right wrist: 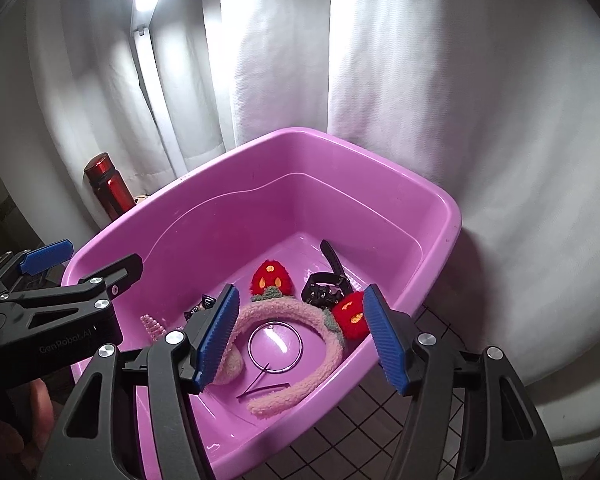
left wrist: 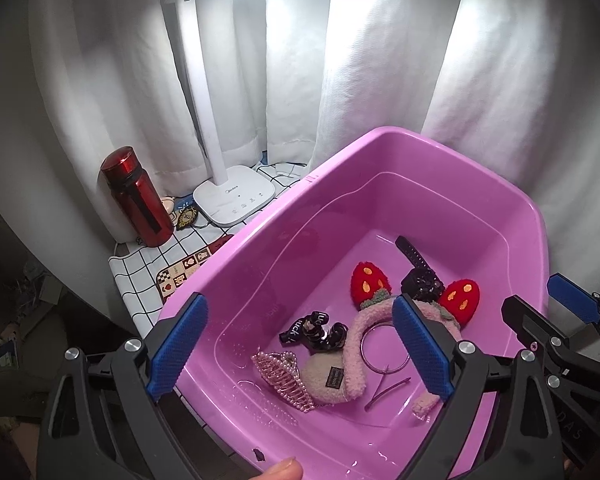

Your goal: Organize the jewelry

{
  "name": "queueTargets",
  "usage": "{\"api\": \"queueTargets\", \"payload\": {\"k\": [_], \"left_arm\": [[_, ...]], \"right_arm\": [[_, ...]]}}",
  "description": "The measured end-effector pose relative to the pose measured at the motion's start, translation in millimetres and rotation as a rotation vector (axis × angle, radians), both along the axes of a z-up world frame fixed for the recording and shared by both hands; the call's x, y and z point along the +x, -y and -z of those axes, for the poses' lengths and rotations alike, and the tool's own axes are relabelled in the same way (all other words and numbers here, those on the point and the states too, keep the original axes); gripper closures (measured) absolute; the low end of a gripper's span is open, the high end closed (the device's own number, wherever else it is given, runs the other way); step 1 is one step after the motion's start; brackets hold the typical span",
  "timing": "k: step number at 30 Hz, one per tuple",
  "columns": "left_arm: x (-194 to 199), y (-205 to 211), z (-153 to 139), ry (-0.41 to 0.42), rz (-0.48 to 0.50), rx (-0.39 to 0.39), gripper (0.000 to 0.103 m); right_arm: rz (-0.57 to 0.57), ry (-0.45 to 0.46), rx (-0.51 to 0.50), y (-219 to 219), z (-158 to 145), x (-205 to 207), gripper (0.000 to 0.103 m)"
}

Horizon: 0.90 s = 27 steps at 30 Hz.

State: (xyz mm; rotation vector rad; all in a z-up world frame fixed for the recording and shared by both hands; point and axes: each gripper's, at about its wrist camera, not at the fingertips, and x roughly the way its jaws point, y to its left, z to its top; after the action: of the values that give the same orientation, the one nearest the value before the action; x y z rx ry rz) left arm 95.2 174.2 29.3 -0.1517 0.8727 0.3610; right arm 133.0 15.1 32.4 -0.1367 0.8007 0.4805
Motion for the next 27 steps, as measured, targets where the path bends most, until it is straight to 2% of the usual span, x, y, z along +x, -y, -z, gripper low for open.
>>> {"api": "queueTargets", "payload": {"k": [27], "left_arm": [[-16.3,9.8,-17.7,0.027,-0.024,0.003,0.011]], "right_arm": [[0.08,0.045,0.037,27.2,-16.6,-28.1,0.039]]}}
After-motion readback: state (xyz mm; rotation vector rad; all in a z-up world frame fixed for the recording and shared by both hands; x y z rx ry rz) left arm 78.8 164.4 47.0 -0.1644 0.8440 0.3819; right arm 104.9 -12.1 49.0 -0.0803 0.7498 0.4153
